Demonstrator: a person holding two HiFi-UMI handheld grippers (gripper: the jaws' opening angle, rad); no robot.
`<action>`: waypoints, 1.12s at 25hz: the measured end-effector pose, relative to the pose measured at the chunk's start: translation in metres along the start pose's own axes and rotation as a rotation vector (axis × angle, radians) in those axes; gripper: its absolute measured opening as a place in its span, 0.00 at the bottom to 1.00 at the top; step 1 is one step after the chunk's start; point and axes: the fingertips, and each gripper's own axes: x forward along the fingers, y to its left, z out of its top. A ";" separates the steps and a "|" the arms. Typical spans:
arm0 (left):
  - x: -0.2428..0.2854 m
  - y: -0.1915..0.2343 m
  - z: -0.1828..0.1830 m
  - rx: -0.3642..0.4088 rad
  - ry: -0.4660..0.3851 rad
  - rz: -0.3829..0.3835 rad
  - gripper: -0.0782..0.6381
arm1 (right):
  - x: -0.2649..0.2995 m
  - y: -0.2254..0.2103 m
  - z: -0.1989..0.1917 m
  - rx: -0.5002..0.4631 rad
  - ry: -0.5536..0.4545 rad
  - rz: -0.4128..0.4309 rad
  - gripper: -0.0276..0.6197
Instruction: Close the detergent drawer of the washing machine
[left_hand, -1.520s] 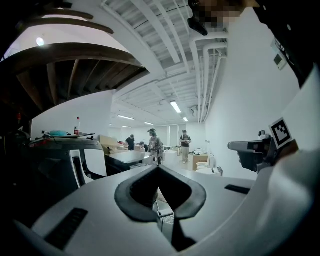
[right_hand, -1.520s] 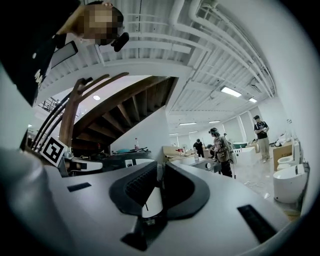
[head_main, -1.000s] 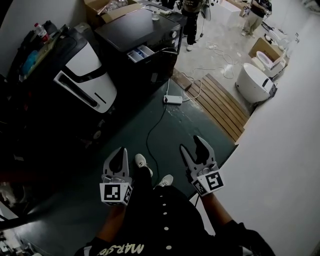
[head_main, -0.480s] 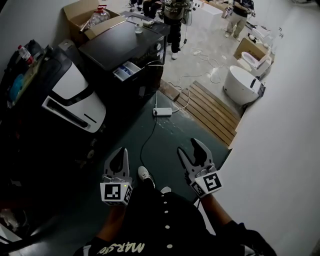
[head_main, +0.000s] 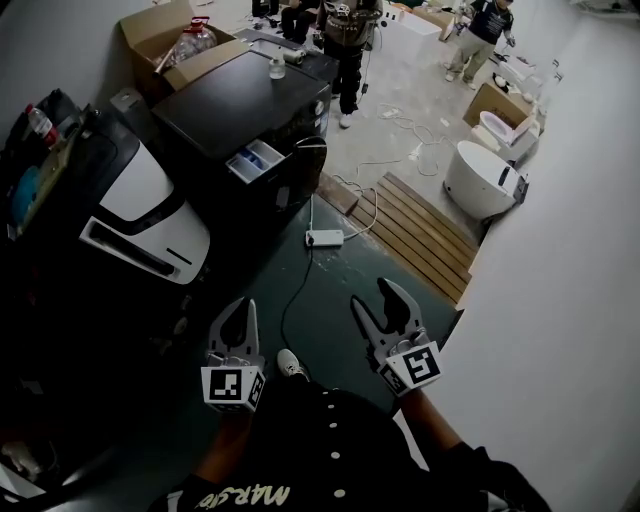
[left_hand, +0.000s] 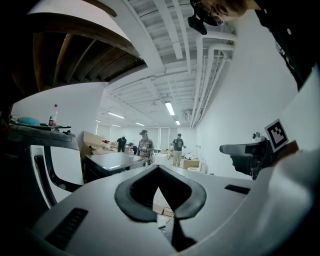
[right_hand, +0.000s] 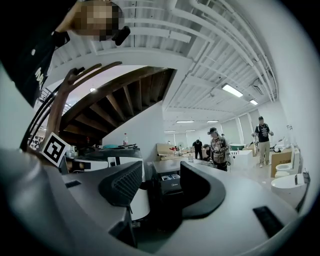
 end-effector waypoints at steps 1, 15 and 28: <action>0.005 0.005 0.002 -0.001 -0.003 -0.002 0.11 | 0.007 0.000 0.001 -0.004 -0.006 0.003 0.41; 0.044 0.058 0.005 -0.010 -0.007 -0.033 0.11 | 0.070 -0.002 0.004 -0.026 0.006 -0.049 0.40; 0.099 0.070 -0.003 -0.028 0.026 0.038 0.11 | 0.126 -0.048 0.003 0.014 -0.004 0.005 0.40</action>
